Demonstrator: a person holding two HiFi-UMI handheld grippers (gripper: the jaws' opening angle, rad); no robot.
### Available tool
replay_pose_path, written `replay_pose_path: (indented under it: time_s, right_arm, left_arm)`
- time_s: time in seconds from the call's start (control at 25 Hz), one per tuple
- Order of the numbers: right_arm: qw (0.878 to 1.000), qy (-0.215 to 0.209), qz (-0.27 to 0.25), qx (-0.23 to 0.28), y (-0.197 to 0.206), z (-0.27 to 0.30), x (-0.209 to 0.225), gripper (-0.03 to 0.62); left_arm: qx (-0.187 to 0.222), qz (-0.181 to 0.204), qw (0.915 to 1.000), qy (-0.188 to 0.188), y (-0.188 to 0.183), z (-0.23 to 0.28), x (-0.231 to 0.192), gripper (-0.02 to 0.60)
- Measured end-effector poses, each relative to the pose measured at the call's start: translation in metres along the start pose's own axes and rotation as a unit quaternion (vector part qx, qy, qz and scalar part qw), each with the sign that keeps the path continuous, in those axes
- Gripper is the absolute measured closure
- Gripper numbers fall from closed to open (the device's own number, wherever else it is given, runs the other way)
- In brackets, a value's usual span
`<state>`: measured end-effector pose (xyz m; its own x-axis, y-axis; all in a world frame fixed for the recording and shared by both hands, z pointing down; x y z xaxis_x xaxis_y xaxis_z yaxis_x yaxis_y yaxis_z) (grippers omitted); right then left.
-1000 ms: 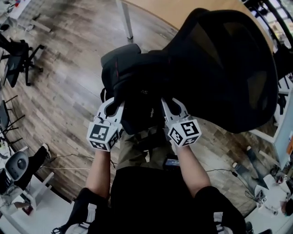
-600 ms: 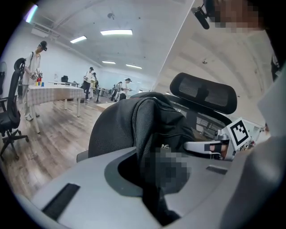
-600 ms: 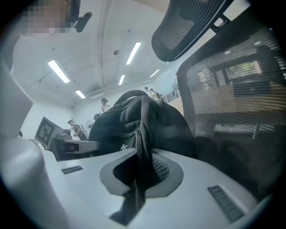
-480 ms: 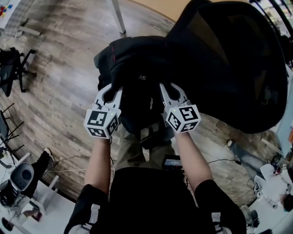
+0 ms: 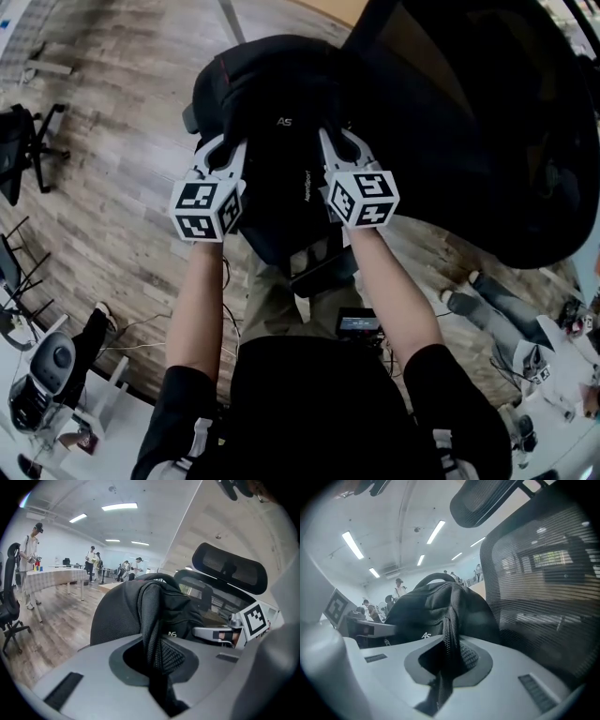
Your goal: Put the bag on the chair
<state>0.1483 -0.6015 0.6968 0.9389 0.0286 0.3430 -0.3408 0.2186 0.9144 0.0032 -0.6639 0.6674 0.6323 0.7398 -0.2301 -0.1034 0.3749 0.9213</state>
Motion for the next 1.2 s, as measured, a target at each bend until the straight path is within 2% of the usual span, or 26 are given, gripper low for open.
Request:
replay_pose_path:
  time_s: [0.32, 0.56, 0.8, 0.88, 0.96, 1.0, 1.08, 1.2]
  right_arm:
    - [1.0, 0.02, -0.019, -0.009, 0.011, 0.031, 0.024, 0.56]
    - [0.999, 0.02, -0.025, -0.027, 0.029, 0.047, 0.037, 0.554]
    - [0.998, 0.004, -0.032, -0.051, 0.029, 0.056, 0.045, 0.536]
    - [0.998, -0.005, -0.032, -0.055, 0.028, 0.055, 0.046, 0.505]
    - [0.998, -0.011, -0.021, -0.064, 0.031, 0.05, 0.047, 0.416]
    - [0.998, -0.012, -0.015, -0.065, 0.032, 0.047, 0.047, 0.405]
    - [0.998, -0.014, -0.007, -0.06, 0.029, 0.037, 0.046, 0.414]
    - [0.999, -0.015, -0.006, -0.038, 0.012, 0.011, 0.046, 0.483]
  left_arm:
    - [-0.006, -0.025, 0.9989, -0.039, 0.01, 0.035, -0.013, 0.546]
    - [-0.023, -0.008, 0.9987, -0.046, 0.025, 0.051, -0.023, 0.537]
    - [-0.036, 0.001, 0.9981, -0.05, 0.028, 0.064, -0.027, 0.534]
    - [-0.038, -0.005, 0.9981, -0.048, 0.03, 0.066, -0.029, 0.528]
    - [-0.038, -0.009, 0.9977, -0.056, 0.032, 0.063, -0.035, 0.499]
    - [-0.038, -0.01, 0.9973, -0.062, 0.033, 0.059, -0.038, 0.484]
    - [-0.032, -0.014, 0.9967, -0.073, 0.032, 0.049, -0.045, 0.462]
    - [-0.011, -0.026, 0.9953, -0.093, 0.03, 0.019, -0.046, 0.462]
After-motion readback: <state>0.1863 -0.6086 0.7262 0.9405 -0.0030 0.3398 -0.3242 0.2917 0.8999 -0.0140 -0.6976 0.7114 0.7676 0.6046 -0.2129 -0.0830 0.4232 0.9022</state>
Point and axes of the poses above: the fingertips, and each gripper's own axes: z forward along the fingers, x to its right, y out of its underside, the point moved 1 cm from there along -z, backward along the fingers, and after that the axes turned 15 degrees about x, right-handed, at the moved point
